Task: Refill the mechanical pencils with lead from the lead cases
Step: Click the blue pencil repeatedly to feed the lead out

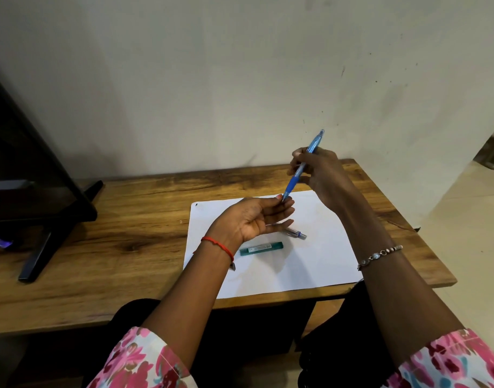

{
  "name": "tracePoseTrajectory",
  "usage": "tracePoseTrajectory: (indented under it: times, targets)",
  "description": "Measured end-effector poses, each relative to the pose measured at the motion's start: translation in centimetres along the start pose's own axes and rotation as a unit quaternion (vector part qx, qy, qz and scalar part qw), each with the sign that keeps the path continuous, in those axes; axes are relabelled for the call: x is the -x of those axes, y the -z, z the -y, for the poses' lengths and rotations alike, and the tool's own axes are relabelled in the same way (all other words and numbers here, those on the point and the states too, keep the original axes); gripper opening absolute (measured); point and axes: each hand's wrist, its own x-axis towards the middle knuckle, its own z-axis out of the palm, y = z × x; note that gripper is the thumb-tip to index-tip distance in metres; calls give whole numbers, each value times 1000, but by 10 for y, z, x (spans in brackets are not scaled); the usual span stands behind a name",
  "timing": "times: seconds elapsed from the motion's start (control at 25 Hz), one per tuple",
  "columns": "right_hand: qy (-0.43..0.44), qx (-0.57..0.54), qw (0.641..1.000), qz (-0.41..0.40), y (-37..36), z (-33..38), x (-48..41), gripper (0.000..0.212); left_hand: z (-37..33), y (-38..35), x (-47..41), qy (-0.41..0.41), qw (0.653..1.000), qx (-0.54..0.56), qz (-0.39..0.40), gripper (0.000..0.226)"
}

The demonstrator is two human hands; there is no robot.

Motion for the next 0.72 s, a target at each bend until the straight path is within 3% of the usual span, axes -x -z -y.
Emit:
tracePoseTrajectory:
  times: [0.08,0.2,0.32,0.48,0.64,0.72]
  targets:
    - [-17,21,1000,0,3,-3,1,11,-5,4,0,-21,1000,5,-8,18]
    - [-63,-139,987,-41,5,-7,-2,7,-12,9,1,-55,998,26,-23,22]
    - [-126,-332,931,-89,5,-11,-3,10,-16,14,0,-74,996,46,-37,28]
    - [-165,-444,875,-97,7,-9,2,6,-13,14,-3,-65,996,23,-48,29]
    - [-160,-428,882,-115,3,-9,4,3,-12,11,-3,-62,996,20,-55,30]
    - [-93,-350,922,-137,1,-10,4,37,-12,11,-4,-60,996,21,-60,31]
